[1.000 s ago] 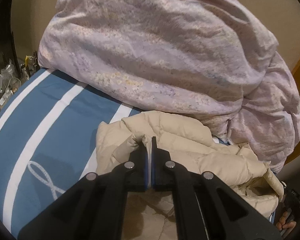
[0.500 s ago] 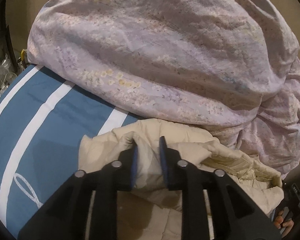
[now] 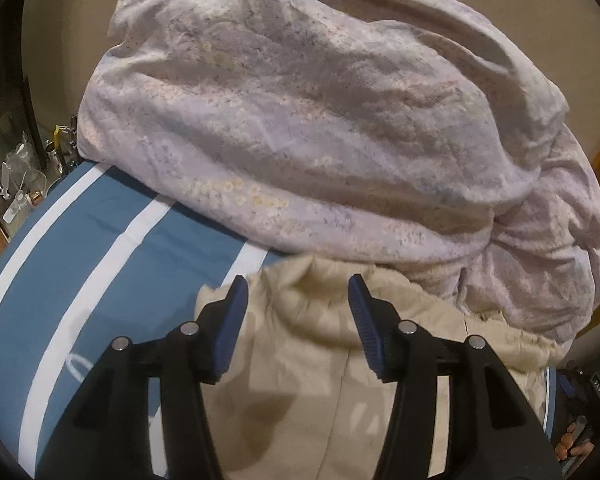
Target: Fold large clothes
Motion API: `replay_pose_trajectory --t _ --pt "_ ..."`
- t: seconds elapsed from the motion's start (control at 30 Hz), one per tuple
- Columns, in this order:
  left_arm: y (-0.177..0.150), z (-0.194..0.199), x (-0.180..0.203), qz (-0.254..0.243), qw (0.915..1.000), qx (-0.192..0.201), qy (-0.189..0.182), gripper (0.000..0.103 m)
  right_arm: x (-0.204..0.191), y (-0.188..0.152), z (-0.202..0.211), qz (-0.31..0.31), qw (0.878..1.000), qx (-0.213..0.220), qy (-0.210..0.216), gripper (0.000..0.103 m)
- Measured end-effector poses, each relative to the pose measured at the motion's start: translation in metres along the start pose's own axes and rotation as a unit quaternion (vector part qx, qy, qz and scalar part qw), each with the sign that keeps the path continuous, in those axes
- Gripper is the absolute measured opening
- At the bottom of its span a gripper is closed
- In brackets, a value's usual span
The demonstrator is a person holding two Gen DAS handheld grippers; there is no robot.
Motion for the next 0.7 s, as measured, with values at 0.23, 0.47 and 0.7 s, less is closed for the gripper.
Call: replay_pose_trajectory --t 0.23,0.47,0.7 --pt "-0.033 0.008 0.015 -0.033 0.9993 -0.011 -0.010 0.052 -0.006 -0.030 -0.003 0.035 0.999 -0.021 -0.012 0.065" --pt "-0.058 -0.016 0.028 -0.088 0.9958 -0.018 0.016 0.052 -0.018 -0.048 -0.022 0.127 0.990 -0.027 -0.059 0.065" --pt "-0.064 -0.044 0.025 -0.102 0.9936 -0.026 0.042 0.052 -0.012 -0.052 -0.043 0.187 0.976 -0.019 -0.113 0.065"
Point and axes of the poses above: each gripper's, at about its wrist camera, not at the fingertips, and z roughly against the way its jaws point, x to its right, y to its top, the point moved 8 cm from there along -z, roughly the way its jaws point, and after that the axes turned 9 degrees about x, right-handed, at the moved point
